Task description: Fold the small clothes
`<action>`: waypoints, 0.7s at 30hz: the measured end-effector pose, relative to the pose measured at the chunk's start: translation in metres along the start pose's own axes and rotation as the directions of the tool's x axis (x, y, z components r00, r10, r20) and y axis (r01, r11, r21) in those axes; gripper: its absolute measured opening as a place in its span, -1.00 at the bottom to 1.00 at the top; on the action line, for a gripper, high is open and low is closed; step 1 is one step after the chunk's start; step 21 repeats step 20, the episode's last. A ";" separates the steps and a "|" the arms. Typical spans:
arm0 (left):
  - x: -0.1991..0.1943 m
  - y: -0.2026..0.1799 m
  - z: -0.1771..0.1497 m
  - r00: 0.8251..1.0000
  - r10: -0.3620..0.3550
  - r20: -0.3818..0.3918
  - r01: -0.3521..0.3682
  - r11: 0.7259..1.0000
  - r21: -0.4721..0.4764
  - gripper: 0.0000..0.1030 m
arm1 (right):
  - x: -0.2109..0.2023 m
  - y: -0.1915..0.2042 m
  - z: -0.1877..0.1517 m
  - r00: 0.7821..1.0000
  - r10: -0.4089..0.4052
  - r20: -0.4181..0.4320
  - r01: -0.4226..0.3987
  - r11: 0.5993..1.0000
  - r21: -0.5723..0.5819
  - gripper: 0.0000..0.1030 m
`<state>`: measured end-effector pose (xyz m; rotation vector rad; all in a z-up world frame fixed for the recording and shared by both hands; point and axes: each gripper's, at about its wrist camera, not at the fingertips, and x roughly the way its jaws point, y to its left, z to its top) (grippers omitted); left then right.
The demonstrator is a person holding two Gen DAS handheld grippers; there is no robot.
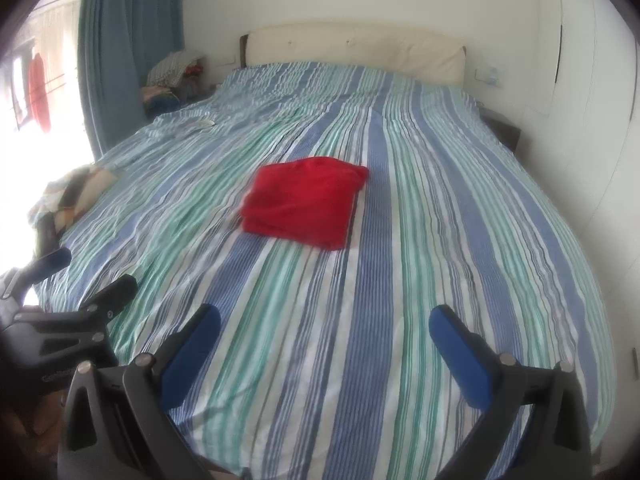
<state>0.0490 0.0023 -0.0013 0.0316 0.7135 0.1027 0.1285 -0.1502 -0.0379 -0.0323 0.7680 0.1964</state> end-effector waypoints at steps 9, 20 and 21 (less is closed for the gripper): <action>0.000 -0.013 0.004 1.000 0.007 0.005 -0.007 0.999 0.034 0.99 | -0.014 0.000 0.004 0.998 -0.053 0.041 0.054 0.999 -0.010 1.00; -0.004 -0.017 0.003 1.000 0.002 0.031 -0.003 0.999 0.042 0.99 | -0.007 -0.008 0.000 0.998 -0.056 0.021 0.056 0.998 0.010 1.00; -0.004 -0.017 0.003 1.000 0.002 0.031 -0.003 0.999 0.042 0.99 | -0.007 -0.008 0.000 0.998 -0.056 0.021 0.056 0.998 0.010 1.00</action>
